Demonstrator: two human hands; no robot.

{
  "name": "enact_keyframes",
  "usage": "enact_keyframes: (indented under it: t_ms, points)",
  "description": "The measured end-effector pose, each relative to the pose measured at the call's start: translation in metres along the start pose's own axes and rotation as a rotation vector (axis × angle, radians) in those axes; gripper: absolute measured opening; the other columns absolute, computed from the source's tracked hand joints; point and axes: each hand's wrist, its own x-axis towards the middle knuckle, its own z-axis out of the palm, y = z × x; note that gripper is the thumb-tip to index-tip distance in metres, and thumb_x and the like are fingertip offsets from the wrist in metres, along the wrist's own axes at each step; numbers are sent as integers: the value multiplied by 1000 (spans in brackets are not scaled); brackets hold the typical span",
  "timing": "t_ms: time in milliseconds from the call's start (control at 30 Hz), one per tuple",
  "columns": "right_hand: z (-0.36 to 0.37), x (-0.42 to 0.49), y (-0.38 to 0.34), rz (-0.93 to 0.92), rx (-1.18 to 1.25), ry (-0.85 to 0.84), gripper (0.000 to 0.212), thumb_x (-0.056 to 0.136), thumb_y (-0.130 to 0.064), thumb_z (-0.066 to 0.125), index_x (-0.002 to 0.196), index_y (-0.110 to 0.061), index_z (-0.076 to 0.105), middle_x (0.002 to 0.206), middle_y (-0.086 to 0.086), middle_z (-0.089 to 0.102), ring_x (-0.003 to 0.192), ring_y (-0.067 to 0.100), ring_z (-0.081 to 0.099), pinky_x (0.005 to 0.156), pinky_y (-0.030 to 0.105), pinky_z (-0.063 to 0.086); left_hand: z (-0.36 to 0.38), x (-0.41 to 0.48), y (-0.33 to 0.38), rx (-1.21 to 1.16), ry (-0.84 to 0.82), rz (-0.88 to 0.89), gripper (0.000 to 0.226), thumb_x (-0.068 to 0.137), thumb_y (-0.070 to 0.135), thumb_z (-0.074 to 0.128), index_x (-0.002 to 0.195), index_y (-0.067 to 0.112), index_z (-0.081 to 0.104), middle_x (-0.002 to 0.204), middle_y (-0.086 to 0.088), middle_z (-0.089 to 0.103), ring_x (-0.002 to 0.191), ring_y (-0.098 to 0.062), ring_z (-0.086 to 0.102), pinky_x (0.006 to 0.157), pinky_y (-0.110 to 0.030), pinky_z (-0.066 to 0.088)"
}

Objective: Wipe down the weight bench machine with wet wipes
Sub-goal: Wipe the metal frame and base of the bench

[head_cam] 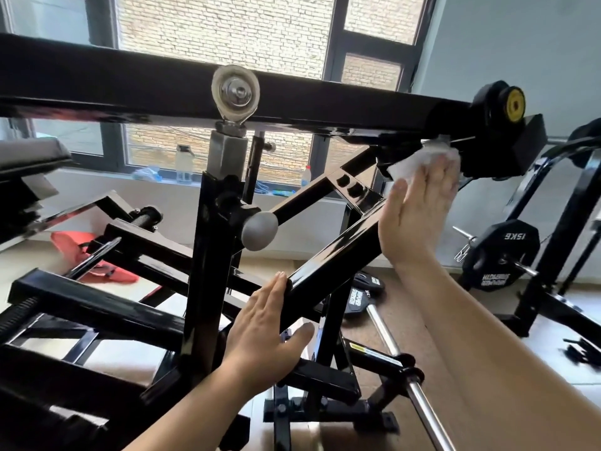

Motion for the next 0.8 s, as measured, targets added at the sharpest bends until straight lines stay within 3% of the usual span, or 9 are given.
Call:
enact_keyframes:
  t_ms: [133, 233, 300, 367, 467, 633, 767, 800]
  points:
    - [3, -17, 5, -175, -74, 52, 60, 109, -37, 28, 150, 5, 42, 150, 26, 43, 154, 43, 20, 128, 56, 8, -1, 0, 1, -9, 3, 14, 89, 93, 67, 50, 162, 42, -2, 166, 29, 4, 142, 12, -6, 122, -25, 2]
    - [5, -38, 6, -357, -142, 40, 59, 109, -35, 35, 157, -2, 37, 131, 28, 50, 137, 49, 39, 126, 60, 14, -1, 1, 0, -22, -15, 12, 90, 92, 69, 50, 161, 45, -3, 167, 28, 3, 154, 2, -1, 127, -30, 5]
    - [2, -35, 5, -368, -153, 14, 60, 109, -37, 31, 156, 0, 38, 128, 28, 50, 129, 48, 45, 125, 61, 17, -1, 0, -2, -21, -24, 7, 90, 92, 70, 49, 161, 46, -4, 167, 29, 3, 156, -3, -1, 127, -31, 5]
    - [0, -24, 5, -280, -139, 6, 61, 109, -38, 26, 149, 4, 46, 137, 29, 48, 137, 46, 40, 123, 61, 19, -1, 1, -2, -20, -22, 6, 90, 92, 70, 49, 161, 45, -3, 167, 29, 3, 156, -3, 0, 127, -30, 5]
    - [1, -19, 2, -142, -86, 12, 58, 110, -36, 24, 151, -1, 46, 166, 23, 24, 157, 39, 11, 128, 55, 9, -2, 0, -2, -21, -34, 3, 87, 93, 70, 46, 161, 44, -3, 167, 27, 3, 156, -4, 0, 127, -31, 5]
    - [18, -87, -49, 6, 58, -58, 65, 109, -37, 26, 164, -3, 12, 172, 19, -7, 159, 33, -12, 128, 55, -1, -6, 2, 3, -22, -65, -12, 85, 94, 68, 45, 163, 43, 2, 166, 28, 6, 156, -1, 1, 126, -29, 6]
    - [27, -165, -75, -74, 150, -259, 66, 110, -41, 17, 165, -7, 3, 171, 14, -17, 158, 31, -16, 127, 55, -7, -14, 3, 3, -171, -168, -4, 90, 78, 45, 40, 162, 40, 7, 167, 27, 0, 131, 34, -16, 111, -3, -12]
    - [24, -166, -67, -124, 149, -287, 65, 110, -39, 18, 165, -8, 3, 172, 13, -17, 159, 31, -16, 127, 55, -7, -15, 3, 2, -228, -181, -7, 90, 77, 42, 40, 162, 39, 8, 166, 27, 0, 126, 37, -16, 111, -2, -11]
